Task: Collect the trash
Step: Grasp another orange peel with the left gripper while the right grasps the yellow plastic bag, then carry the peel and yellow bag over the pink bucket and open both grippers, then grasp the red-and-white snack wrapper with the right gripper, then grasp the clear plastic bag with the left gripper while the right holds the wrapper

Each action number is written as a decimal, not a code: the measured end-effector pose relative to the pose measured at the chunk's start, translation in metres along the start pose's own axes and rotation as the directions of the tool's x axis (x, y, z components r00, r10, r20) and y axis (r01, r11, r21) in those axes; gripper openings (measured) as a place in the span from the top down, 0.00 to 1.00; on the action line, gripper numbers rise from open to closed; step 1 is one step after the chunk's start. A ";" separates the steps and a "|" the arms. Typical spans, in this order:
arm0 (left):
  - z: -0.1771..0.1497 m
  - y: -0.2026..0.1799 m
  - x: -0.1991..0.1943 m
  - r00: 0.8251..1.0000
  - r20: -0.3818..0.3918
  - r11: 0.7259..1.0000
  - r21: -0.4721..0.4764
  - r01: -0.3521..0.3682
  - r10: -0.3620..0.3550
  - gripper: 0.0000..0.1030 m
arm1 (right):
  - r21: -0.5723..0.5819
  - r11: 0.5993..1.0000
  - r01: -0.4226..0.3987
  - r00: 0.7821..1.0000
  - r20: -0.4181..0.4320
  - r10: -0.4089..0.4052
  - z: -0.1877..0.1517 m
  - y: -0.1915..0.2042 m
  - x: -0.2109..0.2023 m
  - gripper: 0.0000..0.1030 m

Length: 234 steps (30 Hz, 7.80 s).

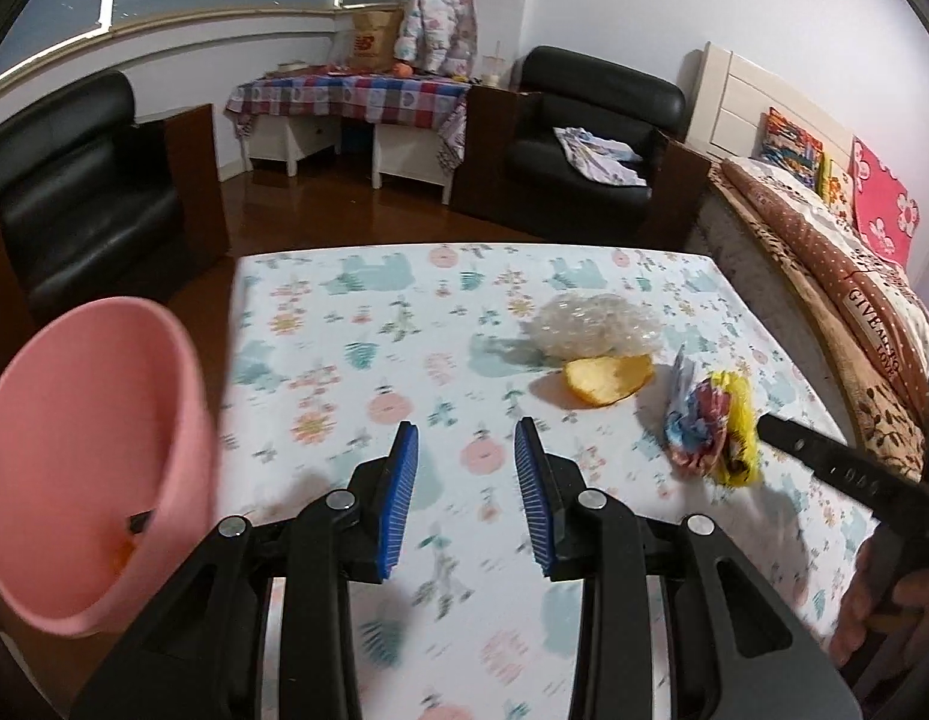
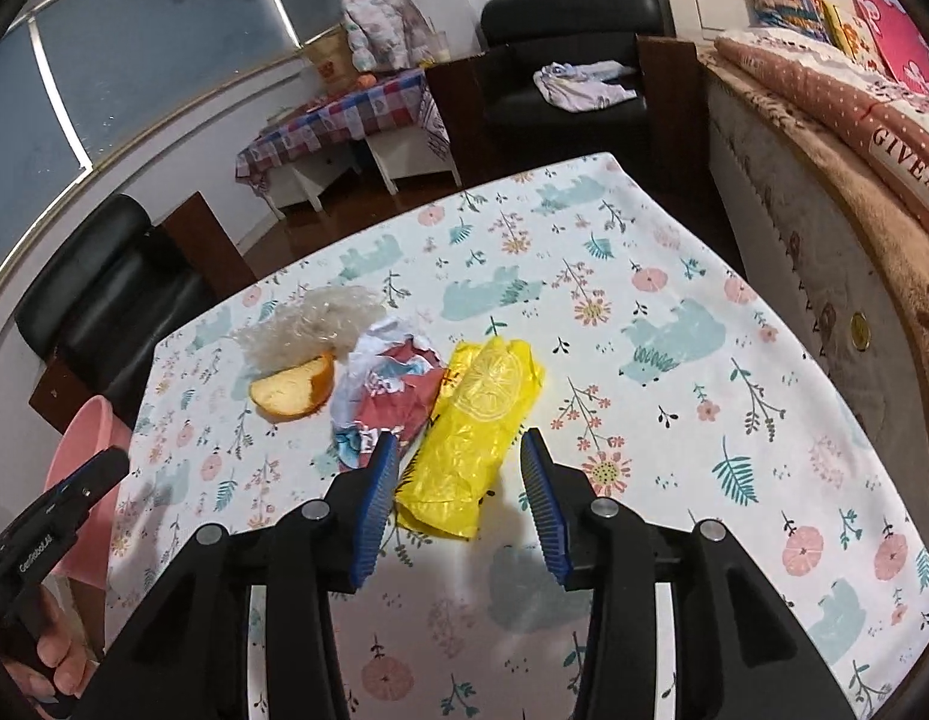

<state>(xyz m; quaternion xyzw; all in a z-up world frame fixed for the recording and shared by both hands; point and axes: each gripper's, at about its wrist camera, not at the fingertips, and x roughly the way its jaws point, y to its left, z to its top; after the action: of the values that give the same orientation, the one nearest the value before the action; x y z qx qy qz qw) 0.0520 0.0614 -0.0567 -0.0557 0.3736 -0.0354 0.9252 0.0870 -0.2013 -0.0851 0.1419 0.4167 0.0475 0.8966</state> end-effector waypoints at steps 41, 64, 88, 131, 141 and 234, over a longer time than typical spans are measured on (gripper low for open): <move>0.002 -0.041 0.052 0.989 -0.088 0.992 0.016 0.122 -0.120 0.94 | 0.039 0.997 -0.063 0.993 -0.095 0.067 -0.005 -0.002 0.026 0.79; -0.008 0.002 -0.039 0.993 0.070 0.993 -0.064 0.103 -0.099 0.94 | -0.087 0.991 -0.098 0.994 0.040 0.102 -0.007 0.034 -0.044 0.88; -0.030 0.144 -0.128 0.946 0.168 0.927 -0.306 -0.217 0.277 0.94 | -0.445 0.801 -0.401 0.913 -0.120 0.390 -0.029 0.258 -0.033 0.87; -0.048 0.199 -0.125 0.938 0.080 0.874 -0.397 -0.280 0.337 0.67 | -0.464 0.758 -0.458 0.889 -0.247 0.386 -0.055 0.307 0.020 0.64; -0.048 0.183 -0.125 0.943 0.104 0.886 -0.387 -0.254 0.315 0.67 | -0.448 0.804 -0.391 0.920 -0.168 0.354 -0.050 0.269 0.002 0.64; 0.023 -0.037 0.077 0.995 -0.030 0.985 0.136 0.102 -0.099 0.97 | 0.029 0.999 0.022 0.996 -0.090 -0.019 0.002 0.013 0.043 0.85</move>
<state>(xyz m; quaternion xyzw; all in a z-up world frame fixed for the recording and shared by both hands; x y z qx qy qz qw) 0.1223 0.0184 -0.0884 -0.0102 0.3776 -0.1081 0.9196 0.1166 -0.1810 -0.1114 0.1490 0.4586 0.0385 0.8752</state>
